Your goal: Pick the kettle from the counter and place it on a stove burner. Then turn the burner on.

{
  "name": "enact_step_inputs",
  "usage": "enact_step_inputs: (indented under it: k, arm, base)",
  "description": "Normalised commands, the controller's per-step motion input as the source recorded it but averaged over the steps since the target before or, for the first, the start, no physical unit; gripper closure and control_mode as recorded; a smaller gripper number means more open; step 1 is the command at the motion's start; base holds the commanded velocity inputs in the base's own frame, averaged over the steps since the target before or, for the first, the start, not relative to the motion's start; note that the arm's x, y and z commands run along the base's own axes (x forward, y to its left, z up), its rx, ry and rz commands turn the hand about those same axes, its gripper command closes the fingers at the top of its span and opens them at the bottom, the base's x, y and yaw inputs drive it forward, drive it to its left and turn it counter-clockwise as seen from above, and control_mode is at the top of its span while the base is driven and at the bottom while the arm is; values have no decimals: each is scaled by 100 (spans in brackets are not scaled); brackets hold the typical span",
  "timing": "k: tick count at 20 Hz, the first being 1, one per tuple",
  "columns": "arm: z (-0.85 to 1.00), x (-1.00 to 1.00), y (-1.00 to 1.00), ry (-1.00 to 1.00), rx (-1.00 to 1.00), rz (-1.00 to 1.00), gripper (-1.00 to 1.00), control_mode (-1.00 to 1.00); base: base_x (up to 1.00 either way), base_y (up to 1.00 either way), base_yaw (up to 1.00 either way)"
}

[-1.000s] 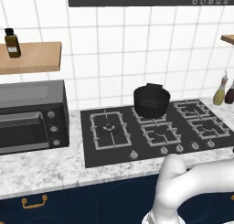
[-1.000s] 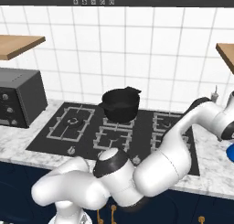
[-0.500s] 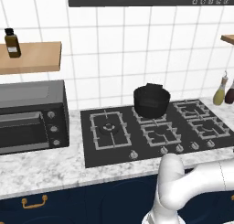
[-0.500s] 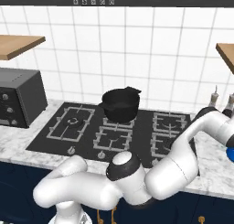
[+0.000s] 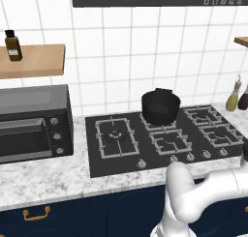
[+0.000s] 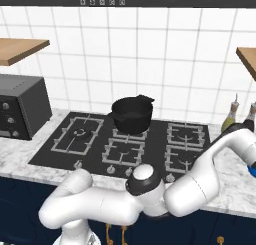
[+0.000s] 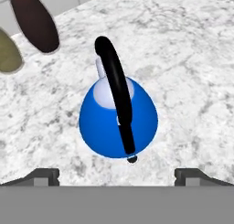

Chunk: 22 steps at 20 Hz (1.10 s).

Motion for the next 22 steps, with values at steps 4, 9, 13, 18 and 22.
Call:
enact_step_inputs:
  k: [4,9,13,18,22]
  arm:
    - [0,39,-30,-9,0,0,-100,-100]
    - [-7,45,-19,-12,-2,0,-100,-100]
    - [-15,44,0,-8,-6,1,100,-100]
    - [2,2,19,0,0,0,100,-100]
    - [24,-4,96,-6,6,9,100,-100]
  base:
    - [0,0,0]
    - [0,0,0]
    - [0,0,0]
    - [0,0,0]
    - [0,0,0]
